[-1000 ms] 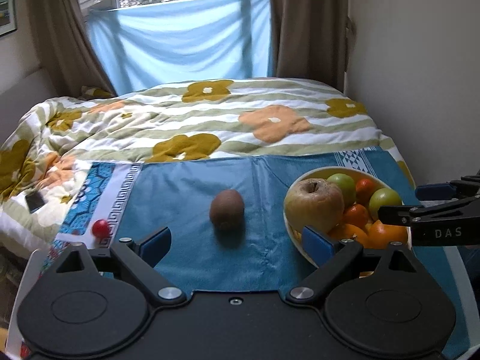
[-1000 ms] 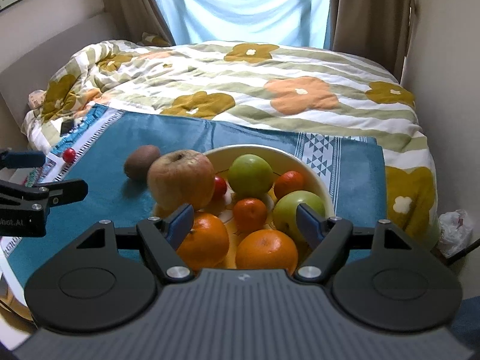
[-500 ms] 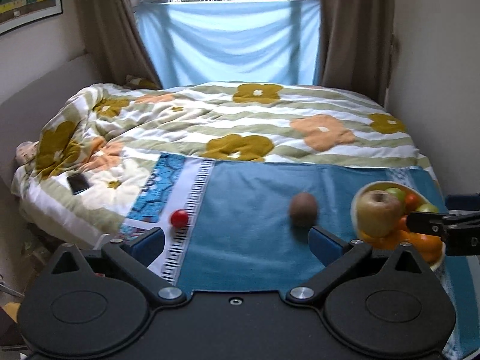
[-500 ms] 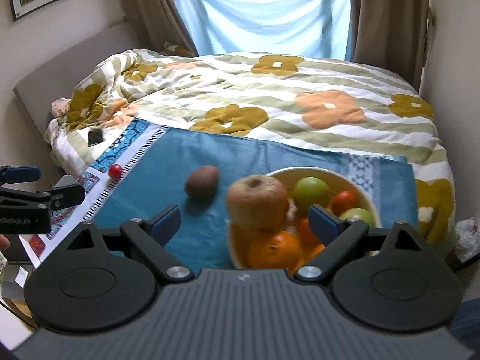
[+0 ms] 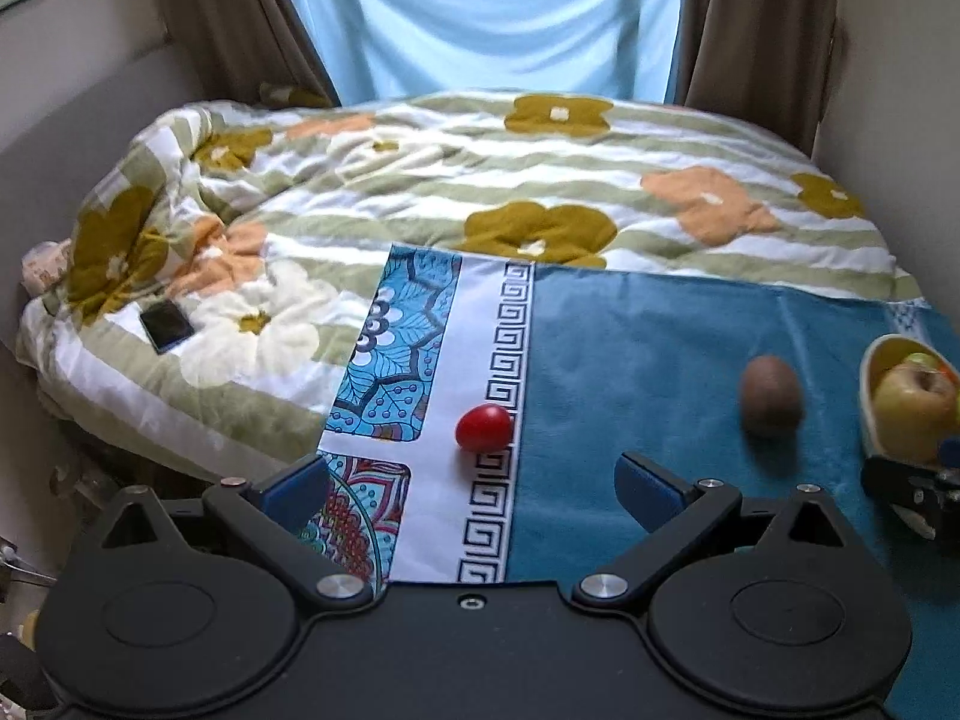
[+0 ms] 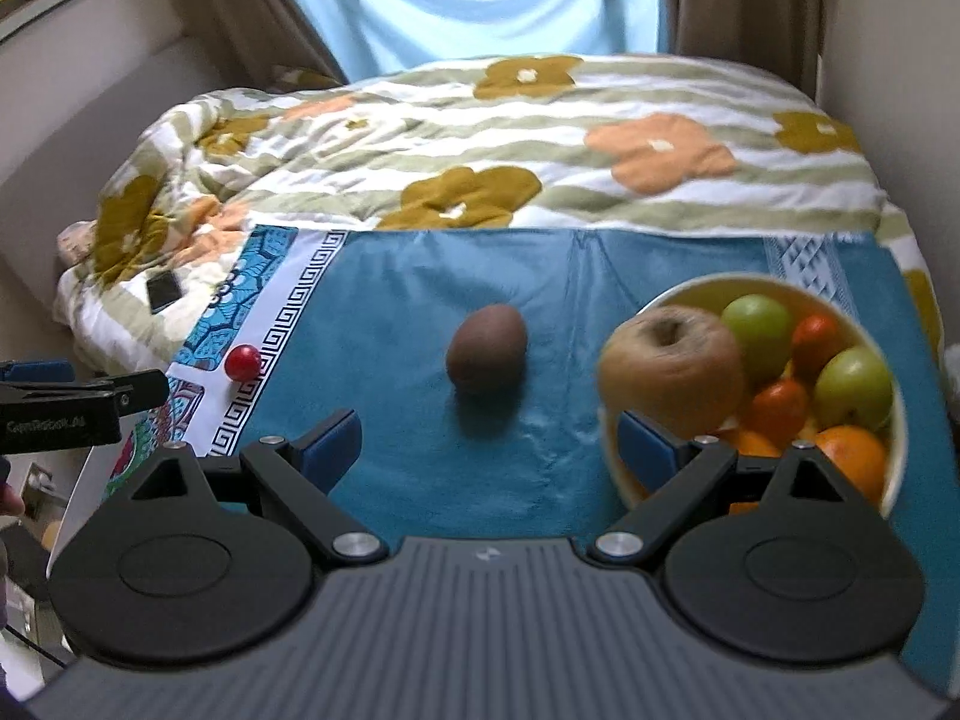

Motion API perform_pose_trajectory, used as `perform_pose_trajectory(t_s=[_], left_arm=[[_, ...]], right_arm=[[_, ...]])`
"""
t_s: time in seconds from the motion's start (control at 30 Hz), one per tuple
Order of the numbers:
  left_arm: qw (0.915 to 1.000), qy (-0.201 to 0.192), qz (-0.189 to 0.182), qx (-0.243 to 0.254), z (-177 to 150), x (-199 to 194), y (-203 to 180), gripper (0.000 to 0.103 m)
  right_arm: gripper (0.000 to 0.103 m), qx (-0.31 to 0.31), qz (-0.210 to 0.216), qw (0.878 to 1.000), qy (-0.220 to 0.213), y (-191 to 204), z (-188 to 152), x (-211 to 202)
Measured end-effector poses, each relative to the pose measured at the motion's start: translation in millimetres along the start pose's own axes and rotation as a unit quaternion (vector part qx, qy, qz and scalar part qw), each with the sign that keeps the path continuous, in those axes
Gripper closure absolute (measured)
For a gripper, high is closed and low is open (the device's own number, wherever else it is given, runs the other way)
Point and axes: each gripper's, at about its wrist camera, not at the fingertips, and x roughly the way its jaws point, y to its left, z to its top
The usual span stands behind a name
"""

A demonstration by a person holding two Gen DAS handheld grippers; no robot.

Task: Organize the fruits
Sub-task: 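Grasp the small red cherry tomato with the left tool while the right tool grasps the kiwi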

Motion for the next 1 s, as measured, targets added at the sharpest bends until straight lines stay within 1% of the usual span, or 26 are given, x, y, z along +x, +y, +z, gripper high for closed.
perform_pose_trajectory(t_s=[0.13,0.2,0.33,0.4,0.43,0.5,0.6,0.67,0.77,0.83,0.87,0.9,1.0], left_arm=[[0.9997,0.022,-0.010,0.003,7,30,6,0.004],[0.9993,0.033,-0.017,0.004,9,45,8,0.009],[0.9983,0.052,-0.027,0.007,13,69,8,0.014],[0.9979,0.057,-0.031,0.007,14,78,8,0.015],[0.9978,0.058,-0.031,0.007,14,83,7,0.017],[0.9973,0.064,-0.035,0.007,14,91,6,0.029],[0.9967,0.070,-0.041,0.005,13,100,5,0.030],[0.9966,0.070,-0.043,0.006,14,104,5,0.038],[0.9964,0.070,-0.048,0.005,15,109,5,0.044],[0.9967,0.067,-0.047,0.008,15,109,4,0.051],[0.9968,0.065,-0.045,0.010,15,109,4,0.060],[0.9970,0.062,-0.045,0.012,15,109,4,0.063],[0.9967,0.061,-0.050,0.016,15,109,5,0.063]], right_arm=[[0.000,0.012,-0.020,1.000,0.012,17,0,23],[0.000,0.017,-0.028,0.999,0.016,23,1,34],[0.000,0.020,-0.046,0.999,0.020,31,3,54],[0.000,0.024,-0.053,0.998,0.024,32,5,63],[0.000,0.025,-0.057,0.998,0.024,33,5,67],[0.000,0.025,-0.066,0.997,0.025,36,6,76],[0.000,0.026,-0.077,0.996,0.026,38,7,87],[0.000,0.022,-0.082,0.996,0.027,39,9,93],[0.000,0.016,-0.087,0.996,0.027,41,10,100],[0.000,0.012,-0.091,0.995,0.027,42,11,104],[0.000,0.011,-0.092,0.995,0.028,42,12,106],[0.000,0.009,-0.094,0.995,0.029,42,12,108],[0.000,0.007,-0.101,0.994,0.030,41,13,114]])
